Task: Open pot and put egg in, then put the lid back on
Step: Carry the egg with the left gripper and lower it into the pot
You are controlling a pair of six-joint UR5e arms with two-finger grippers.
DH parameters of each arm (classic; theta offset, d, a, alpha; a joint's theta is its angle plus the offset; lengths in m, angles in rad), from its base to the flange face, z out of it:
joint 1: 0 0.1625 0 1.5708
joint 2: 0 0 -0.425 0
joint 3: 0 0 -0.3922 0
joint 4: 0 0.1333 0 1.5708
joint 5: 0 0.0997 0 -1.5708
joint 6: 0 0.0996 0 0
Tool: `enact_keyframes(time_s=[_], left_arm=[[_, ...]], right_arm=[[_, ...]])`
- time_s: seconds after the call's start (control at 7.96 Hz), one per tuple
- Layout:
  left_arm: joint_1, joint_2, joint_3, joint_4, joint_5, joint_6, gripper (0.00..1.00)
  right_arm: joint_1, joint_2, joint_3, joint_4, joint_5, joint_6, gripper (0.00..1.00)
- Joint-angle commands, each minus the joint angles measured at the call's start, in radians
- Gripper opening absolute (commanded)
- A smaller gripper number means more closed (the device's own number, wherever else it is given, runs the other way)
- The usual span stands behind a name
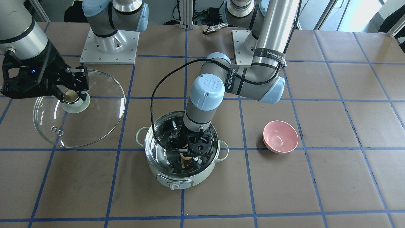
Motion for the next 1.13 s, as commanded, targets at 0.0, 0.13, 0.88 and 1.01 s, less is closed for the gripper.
enact_keyframes(time_s=[0.0,0.13,0.88,1.01], left_arm=[[-0.003,-0.010,-0.004,0.003,0.002,0.000,0.27],[-0.003,-0.010,-0.004,0.003,0.000,0.000,0.27],[-0.030,-0.014,-0.001,0.005,0.002,-0.057,0.93],[-0.029,-0.006,0.002,0.006,0.002,-0.056,1.00]], right_arm=[[0.000,0.000,0.000,-0.001,0.000,0.000,0.00],[0.000,0.001,0.000,-0.001,-0.003,-0.003,0.00],[0.000,0.001,0.000,-0.002,-0.009,0.014,0.00],[0.003,0.000,0.000,-0.004,0.000,0.023,0.00]])
